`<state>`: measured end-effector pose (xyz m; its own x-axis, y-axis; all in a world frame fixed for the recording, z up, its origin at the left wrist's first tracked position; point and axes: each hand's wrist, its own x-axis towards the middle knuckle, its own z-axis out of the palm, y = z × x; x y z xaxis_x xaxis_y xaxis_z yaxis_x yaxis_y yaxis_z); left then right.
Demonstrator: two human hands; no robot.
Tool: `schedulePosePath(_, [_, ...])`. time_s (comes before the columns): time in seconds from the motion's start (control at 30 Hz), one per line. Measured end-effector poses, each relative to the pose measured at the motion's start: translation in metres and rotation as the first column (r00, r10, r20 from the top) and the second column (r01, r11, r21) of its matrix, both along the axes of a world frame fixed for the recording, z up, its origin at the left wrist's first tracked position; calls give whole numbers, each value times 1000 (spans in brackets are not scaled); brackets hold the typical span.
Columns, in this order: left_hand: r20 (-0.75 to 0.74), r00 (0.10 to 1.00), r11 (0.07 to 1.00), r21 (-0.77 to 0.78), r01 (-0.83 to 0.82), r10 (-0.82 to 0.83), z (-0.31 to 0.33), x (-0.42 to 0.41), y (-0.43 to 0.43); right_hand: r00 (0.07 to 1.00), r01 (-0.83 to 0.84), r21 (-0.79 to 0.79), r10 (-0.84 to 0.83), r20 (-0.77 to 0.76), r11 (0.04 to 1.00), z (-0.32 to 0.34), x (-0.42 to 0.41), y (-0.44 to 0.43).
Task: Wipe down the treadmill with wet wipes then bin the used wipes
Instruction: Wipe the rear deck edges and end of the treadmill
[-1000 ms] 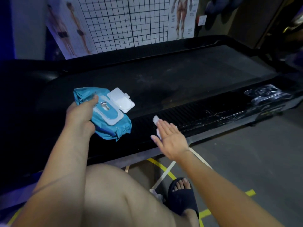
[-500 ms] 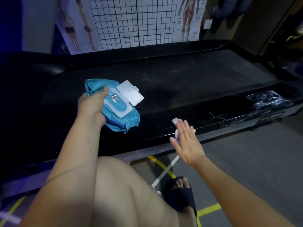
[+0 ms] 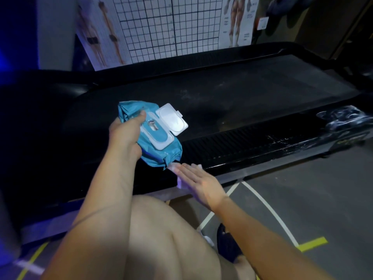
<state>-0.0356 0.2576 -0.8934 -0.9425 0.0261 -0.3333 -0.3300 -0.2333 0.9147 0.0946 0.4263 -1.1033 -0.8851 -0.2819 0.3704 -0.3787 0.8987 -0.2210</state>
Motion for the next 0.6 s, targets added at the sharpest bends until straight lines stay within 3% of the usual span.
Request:
schedulePosePath(0.17, [-2,999,999,4,34,-34,3,2,16,975,196,-93,-204,-87,976,-7,32,71])
schedulePosePath(0.47, [-34,993,994,-27,109,-110,13,6,62,844,518,-167,-533,-59,839,-5,60,157])
schedulePosePath(0.6, [-28,988,988,-20,151,-151,14,12,92,846,518,-3,-513,-147,855,-3,52,142])
